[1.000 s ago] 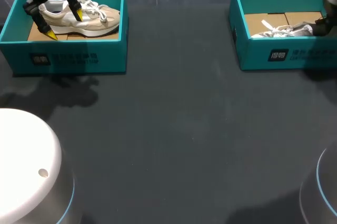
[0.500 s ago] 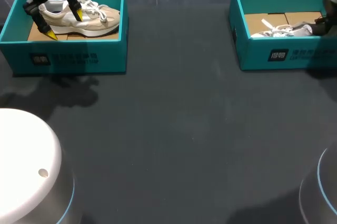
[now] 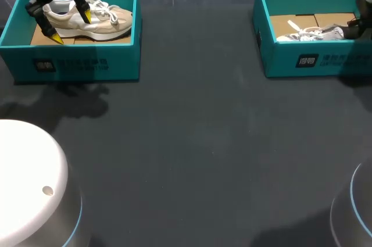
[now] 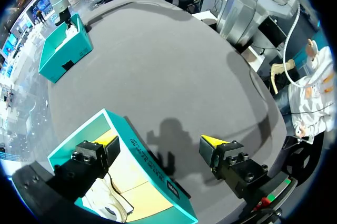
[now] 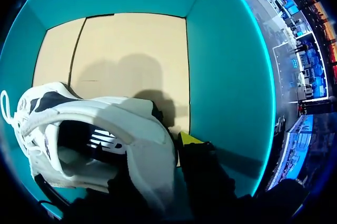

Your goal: Take the shoe out of the shoebox, open the shoe tongue, remove and reinsert the insole, then place the shoe into the shoebox

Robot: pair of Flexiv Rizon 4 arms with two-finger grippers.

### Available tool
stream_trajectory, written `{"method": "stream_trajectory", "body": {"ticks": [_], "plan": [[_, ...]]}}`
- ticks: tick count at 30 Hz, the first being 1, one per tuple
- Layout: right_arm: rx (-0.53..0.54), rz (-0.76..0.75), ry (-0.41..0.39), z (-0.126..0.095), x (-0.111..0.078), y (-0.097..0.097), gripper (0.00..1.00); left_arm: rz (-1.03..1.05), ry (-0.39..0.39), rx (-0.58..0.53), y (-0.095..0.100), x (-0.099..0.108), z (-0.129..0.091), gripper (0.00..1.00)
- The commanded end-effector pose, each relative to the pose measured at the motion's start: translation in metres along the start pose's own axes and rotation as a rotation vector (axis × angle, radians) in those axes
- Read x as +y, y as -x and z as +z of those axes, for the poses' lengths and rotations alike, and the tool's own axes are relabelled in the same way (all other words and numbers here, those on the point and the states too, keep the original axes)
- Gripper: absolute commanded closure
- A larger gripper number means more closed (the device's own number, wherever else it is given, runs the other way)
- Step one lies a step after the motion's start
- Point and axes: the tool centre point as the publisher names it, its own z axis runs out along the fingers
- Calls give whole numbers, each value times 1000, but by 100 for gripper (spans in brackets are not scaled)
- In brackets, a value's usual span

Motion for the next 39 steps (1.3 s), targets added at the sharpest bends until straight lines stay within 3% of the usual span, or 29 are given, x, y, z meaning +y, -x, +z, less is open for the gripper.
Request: {"method": "stream_trajectory", "body": {"ticks": [1,3,4,16,21,25,36,39], "plan": [[12,-6,-17,5,3,-2,99,1,2,2,0,0,0,0],[14,-4,-20,6,3,-2,80,1,2,2,0,0,0,0],[14,-3,-20,5,2,-2,75,1,2,2,0,0,0,0],[18,5,-17,-5,0,-2,60,1,2,2,0,0,0,0],[26,1,-18,-8,1,-4,45,1,2,2,0,0,0,0],[32,-2,-23,-8,0,-5,41,1,2,2,0,0,0,0],[48,-5,-18,-19,0,-11,0,1,2,2,0,0,0,0],[39,8,-9,-26,-1,-11,0,1,2,2,0,0,0,0]]}}
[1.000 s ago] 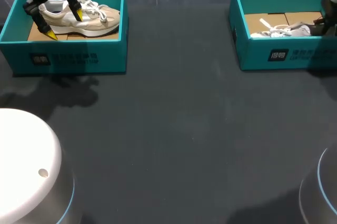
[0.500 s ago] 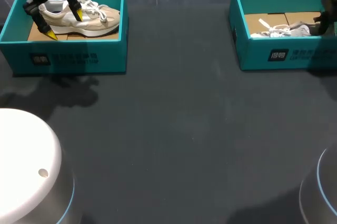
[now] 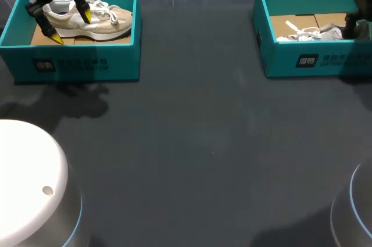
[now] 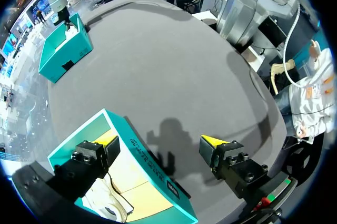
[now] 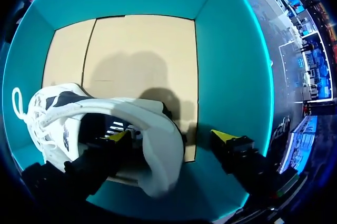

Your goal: Take the shoe out of the shoebox, open the shoe tongue, remove and reinsert the insole, then place the shoe into the shoebox

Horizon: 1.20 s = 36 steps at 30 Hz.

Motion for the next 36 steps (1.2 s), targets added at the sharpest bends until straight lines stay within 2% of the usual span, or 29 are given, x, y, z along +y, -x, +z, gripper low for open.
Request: {"method": "stream_trajectory", "body": {"ticks": [1,10,17,29,36], "plan": [[-15,11,14,-14,-4,-2,0,1,2,2,0,0,0,0],[-16,11,75,-57,-6,-7,0,1,2,2,0,0,0,0],[1,-2,99,-96,-17,-13,0,1,2,2,0,0,0,0],[-11,10,66,-151,-53,-20,0,1,2,2,0,0,0,0],[-9,18,47,-170,-66,-34,0,1,2,2,0,0,0,0]]}}
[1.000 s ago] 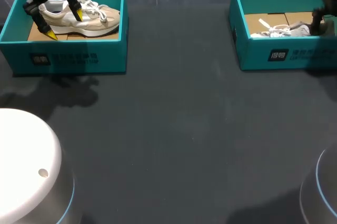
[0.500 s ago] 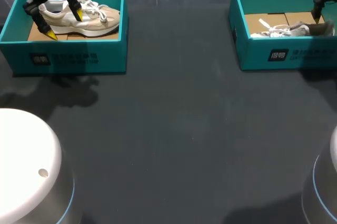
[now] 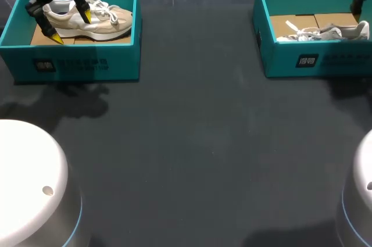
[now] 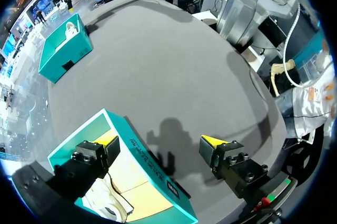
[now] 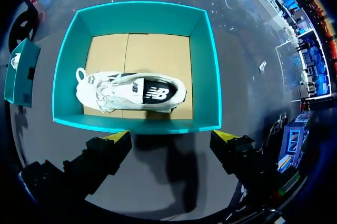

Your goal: Take the shoe out of the shoebox, open the shoe tongue, remove and reinsert the insole, then place the shoe into the shoebox

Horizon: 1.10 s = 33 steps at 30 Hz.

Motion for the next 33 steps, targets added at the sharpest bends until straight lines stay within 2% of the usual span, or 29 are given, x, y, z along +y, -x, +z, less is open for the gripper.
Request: {"method": "stream_trajectory", "body": {"ticks": [1,3,10,17,20,22,33], "plan": [[-6,-1,2,-16,-9,-7,0,1,2,2,0,0,0,0],[3,-8,7,-21,-11,-11,0,1,2,2,0,0,0,0],[79,-28,30,-33,-13,-15,0,120,29,-41,4,27,-12,0],[79,-28,30,-33,-13,-15,0,491,162,-8,20,70,-30,0],[79,-28,30,-33,-13,-15,0,648,190,11,28,89,-40,0],[79,-28,30,-33,-13,-15,0,796,182,0,30,102,-45,0],[79,-28,30,-33,-13,-15,0,796,182,0,30,102,-45,0]]}}
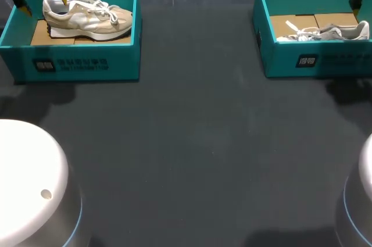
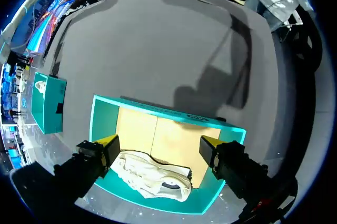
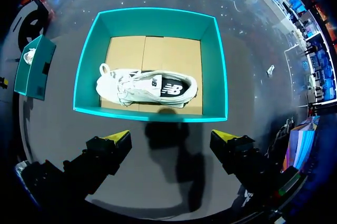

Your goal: Take the shoe out of the shoebox, open the shoe tongue, remove and reinsert the insole, then place the shoe into the shoebox

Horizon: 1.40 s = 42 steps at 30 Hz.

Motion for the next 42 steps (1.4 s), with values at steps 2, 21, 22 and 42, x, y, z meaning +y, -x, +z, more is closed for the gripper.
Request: {"method": "stream_trajectory", "body": {"ticks": [2,21,22,42], "plan": [[-2,0,1,0,-1,0,0,37,34,35,-3,5,4,0],[-2,0,1,0,-1,0,0,159,174,141,-38,118,-6,0],[-2,0,1,0,-1,0,0,159,174,141,-38,118,-6,0],[-2,0,1,0,-1,0,0,203,134,240,-52,214,57,0]]}}
